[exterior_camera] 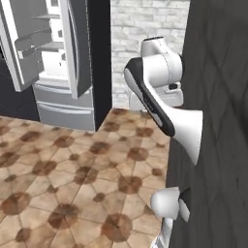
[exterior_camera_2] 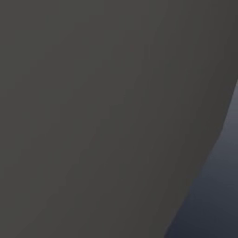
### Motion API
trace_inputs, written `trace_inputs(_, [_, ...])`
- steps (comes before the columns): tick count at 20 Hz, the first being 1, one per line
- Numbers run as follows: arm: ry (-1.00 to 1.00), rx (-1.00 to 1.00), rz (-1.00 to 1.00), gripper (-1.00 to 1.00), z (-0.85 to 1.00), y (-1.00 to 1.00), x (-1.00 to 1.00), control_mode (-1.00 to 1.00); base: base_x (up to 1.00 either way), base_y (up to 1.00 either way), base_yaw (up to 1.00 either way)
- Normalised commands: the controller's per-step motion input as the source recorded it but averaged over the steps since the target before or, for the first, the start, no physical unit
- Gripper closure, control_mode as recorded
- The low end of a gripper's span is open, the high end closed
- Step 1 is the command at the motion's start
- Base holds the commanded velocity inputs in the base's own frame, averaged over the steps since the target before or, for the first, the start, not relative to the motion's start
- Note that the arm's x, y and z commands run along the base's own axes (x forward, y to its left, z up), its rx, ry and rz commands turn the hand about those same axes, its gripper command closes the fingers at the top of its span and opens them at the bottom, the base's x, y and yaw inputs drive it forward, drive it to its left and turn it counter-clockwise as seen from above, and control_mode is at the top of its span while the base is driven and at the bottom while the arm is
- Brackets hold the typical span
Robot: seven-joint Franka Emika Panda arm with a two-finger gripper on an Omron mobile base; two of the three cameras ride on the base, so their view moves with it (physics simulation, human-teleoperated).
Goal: Take the cheese, fish, and broccoli from the fridge and place them on the plate on the dining counter to create an appetizer plate.
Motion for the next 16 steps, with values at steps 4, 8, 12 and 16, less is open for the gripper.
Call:
trace_inputs(4, [0.00, 0.00, 0.00, -1.00, 0.00, 0.00, 0.00, 1.00, 1.00, 0.00, 0.00])
trace_inputs(8, [0.00, 0.00, 0.00, -1.00, 0.00, 0.00, 0.00, 1.00, 1.00, 0.16, 0.04])
trace_inputs(12, [0.00, 0.00, 0.00, -1.00, 0.00, 0.00, 0.00, 1.00, 1.00, 0.56, 0.01])
trace_inputs(16, [0.00, 0.00, 0.00, -1.00, 0.00, 0.00, 0.00, 1.00, 1.00, 0.91, -0.03])
